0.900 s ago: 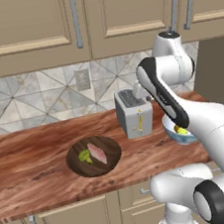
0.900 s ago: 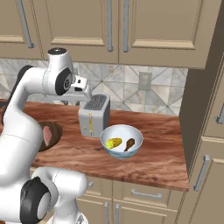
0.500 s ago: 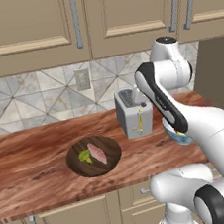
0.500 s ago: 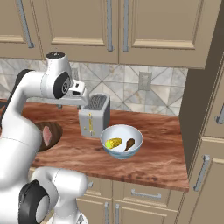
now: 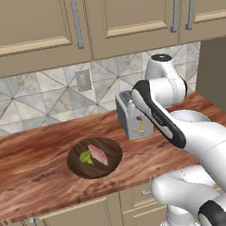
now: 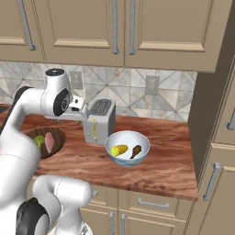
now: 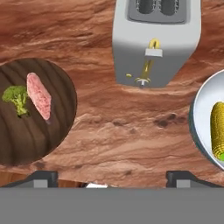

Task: Place the bowl containing the steak and broccoli in the microwave. Close the microwave door and press the start button to microwave the meal.

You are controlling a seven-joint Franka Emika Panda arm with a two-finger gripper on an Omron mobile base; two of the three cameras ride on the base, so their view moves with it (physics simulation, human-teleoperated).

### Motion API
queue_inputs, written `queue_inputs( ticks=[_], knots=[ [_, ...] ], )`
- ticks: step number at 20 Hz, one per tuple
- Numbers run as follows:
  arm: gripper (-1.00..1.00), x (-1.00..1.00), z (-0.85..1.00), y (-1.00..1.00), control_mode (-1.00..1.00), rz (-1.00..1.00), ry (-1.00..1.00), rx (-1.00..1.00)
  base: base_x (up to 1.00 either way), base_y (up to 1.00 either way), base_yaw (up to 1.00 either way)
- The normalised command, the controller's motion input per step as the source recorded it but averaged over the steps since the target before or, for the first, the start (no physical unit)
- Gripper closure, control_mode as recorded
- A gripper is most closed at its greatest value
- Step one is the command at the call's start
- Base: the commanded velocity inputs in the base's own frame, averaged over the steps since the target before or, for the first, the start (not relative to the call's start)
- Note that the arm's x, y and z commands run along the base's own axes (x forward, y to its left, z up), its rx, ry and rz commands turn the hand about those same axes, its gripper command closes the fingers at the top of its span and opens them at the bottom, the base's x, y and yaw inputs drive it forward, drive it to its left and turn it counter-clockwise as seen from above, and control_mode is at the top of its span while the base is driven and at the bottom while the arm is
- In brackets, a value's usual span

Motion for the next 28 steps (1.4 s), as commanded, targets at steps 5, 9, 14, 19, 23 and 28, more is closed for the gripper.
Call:
queue_inputs(
  ticks=[5, 9, 14, 19, 23, 28],
  knots=[
    [-1.00, 0.00, -0.34, 0.28, -1.00, -0.01, -0.02, 0.01, 0.00, 0.00, 0.00],
    [-1.00, 0.00, -0.36, 0.30, -1.00, -0.01, -0.04, 0.02, 0.00, 0.00, 0.00],
    [-1.00, 0.00, -0.16, 0.25, -1.00, 0.00, -0.08, 0.05, 0.00, 0.00, 0.00],
    [-1.00, 0.03, -0.18, 0.01, -1.00, 0.00, 0.00, 0.21, 0.00, 0.00, 0.00],
    [-1.00, 0.05, -0.46, 0.01, -1.00, 0.00, 0.06, 0.25, 0.00, 0.00, 0.00],
    [-1.00, 0.14, -0.53, 0.23, -1.00, 0.01, 0.14, 0.10, 0.00, 0.00, 0.00]
  ],
)
